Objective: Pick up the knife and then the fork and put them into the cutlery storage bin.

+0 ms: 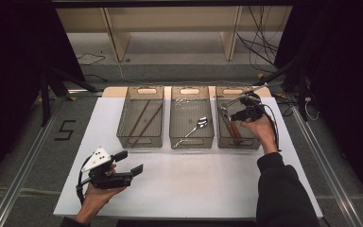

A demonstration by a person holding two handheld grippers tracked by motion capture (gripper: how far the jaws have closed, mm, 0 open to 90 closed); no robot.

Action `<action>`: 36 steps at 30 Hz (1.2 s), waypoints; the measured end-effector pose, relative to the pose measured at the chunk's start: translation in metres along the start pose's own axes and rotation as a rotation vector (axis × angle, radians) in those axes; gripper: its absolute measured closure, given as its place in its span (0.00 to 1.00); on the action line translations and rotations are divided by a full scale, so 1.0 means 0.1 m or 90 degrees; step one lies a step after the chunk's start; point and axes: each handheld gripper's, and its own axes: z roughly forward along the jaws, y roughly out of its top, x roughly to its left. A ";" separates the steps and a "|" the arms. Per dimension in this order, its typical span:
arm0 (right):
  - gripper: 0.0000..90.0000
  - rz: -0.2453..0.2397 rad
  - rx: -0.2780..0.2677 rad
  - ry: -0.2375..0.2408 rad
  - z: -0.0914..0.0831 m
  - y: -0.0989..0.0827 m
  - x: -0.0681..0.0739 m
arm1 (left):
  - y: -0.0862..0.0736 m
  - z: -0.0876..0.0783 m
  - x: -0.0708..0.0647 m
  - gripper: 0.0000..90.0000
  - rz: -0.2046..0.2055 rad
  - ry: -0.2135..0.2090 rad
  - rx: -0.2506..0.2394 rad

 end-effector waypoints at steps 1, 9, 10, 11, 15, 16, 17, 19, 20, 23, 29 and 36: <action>0.63 -0.001 -0.001 0.002 0.00 0.00 0.00 | 0.00 0.00 0.00 0.17 0.000 0.000 0.000; 0.52 -0.014 -0.027 0.018 -0.11 -0.03 0.05 | 0.00 0.00 0.00 0.17 -0.001 0.000 0.002; 0.50 -0.018 -0.033 0.022 -0.13 -0.04 0.07 | 0.00 0.00 0.00 0.17 -0.001 0.000 0.002; 0.49 -0.021 -0.040 0.027 -0.15 -0.05 0.09 | 0.00 0.00 0.00 0.17 -0.001 0.000 0.002; 0.44 -0.034 -0.068 0.043 -0.24 -0.08 0.18 | 0.00 0.00 0.00 0.17 -0.001 0.000 0.002; 0.43 -0.039 -0.072 0.047 -0.26 -0.09 0.21 | 0.00 0.00 0.00 0.17 -0.001 -0.001 0.001; 0.41 -0.044 -0.078 0.051 -0.28 -0.10 0.23 | 0.00 0.00 0.00 0.17 -0.001 -0.001 0.001; 0.39 -0.050 -0.088 0.059 -0.32 -0.13 0.28 | 0.00 0.00 0.00 0.17 -0.002 -0.002 0.001; 0.38 -0.053 -0.093 0.065 -0.33 -0.15 0.31 | 0.00 0.00 0.00 0.17 -0.003 -0.002 0.001; 0.35 -0.063 -0.109 0.078 -0.38 -0.20 0.38 | 0.00 0.00 0.00 0.17 -0.004 -0.003 0.003; 0.32 -0.079 -0.132 0.090 -0.45 -0.32 0.51 | 0.00 0.01 0.00 0.17 -0.006 -0.003 0.003; 0.30 -0.088 -0.157 0.110 -0.52 -0.46 0.62 | 0.00 0.01 0.00 0.17 -0.010 -0.003 0.003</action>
